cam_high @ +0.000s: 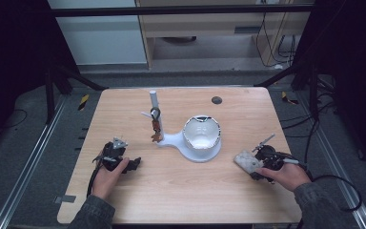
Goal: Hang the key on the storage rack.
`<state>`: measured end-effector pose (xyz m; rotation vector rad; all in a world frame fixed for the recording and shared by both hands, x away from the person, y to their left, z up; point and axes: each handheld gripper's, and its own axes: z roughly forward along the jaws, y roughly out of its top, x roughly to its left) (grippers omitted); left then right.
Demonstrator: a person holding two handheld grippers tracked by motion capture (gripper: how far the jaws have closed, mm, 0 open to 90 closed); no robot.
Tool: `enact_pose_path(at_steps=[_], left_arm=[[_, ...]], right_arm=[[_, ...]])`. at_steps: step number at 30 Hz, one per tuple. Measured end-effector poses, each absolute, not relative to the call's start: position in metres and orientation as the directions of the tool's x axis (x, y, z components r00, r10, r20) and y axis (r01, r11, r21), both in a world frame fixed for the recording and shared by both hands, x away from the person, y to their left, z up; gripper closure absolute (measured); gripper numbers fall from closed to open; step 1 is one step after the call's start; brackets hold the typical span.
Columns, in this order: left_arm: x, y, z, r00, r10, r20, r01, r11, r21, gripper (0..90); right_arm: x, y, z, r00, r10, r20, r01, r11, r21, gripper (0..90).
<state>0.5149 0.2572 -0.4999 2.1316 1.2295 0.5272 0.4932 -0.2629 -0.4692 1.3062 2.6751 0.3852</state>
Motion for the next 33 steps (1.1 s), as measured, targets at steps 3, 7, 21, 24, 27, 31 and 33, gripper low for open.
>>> enact_pose_path(at_steps=[3, 7, 21, 24, 27, 31, 33], left_arm=[[0.515, 0.256, -0.501, 0.493, 0.869, 0.039, 0.627, -0.385, 0.678, 8.6], [0.515, 0.256, -0.501, 0.496, 0.868, 0.038, 0.625, -0.387, 0.678, 8.6], [0.515, 0.257, -0.502, 0.490, 0.871, 0.035, 0.624, -0.379, 0.683, 7.7], [0.514, 0.257, -0.502, 0.488, 0.872, 0.033, 0.623, -0.374, 0.687, 7.4], [0.514, 0.258, -0.504, 0.488, 0.873, 0.027, 0.622, -0.368, 0.691, 6.1], [0.514, 0.258, -0.504, 0.487, 0.873, 0.028, 0.618, -0.367, 0.696, 5.1], [0.514, 0.258, -0.505, 0.485, 0.874, 0.025, 0.617, -0.362, 0.699, 4.9]], right_arm=[[0.493, -0.261, -0.470, -0.622, 0.783, -0.017, 0.748, 0.600, 0.284, 25.2], [0.493, -0.260, -0.471, -0.626, 0.779, -0.030, 0.742, 0.608, 0.281, 27.3], [0.484, -0.252, -0.451, -0.687, 0.710, -0.153, 0.655, 0.697, 0.292, 30.5], [0.484, -0.251, -0.446, -0.693, 0.701, -0.168, 0.644, 0.707, 0.292, 30.5], [0.484, -0.249, -0.442, -0.694, 0.696, -0.185, 0.638, 0.713, 0.291, 30.6], [0.483, -0.247, -0.434, -0.702, 0.680, -0.214, 0.618, 0.730, 0.291, 30.7], [0.483, -0.246, -0.431, -0.704, 0.675, -0.222, 0.612, 0.734, 0.293, 30.7]])
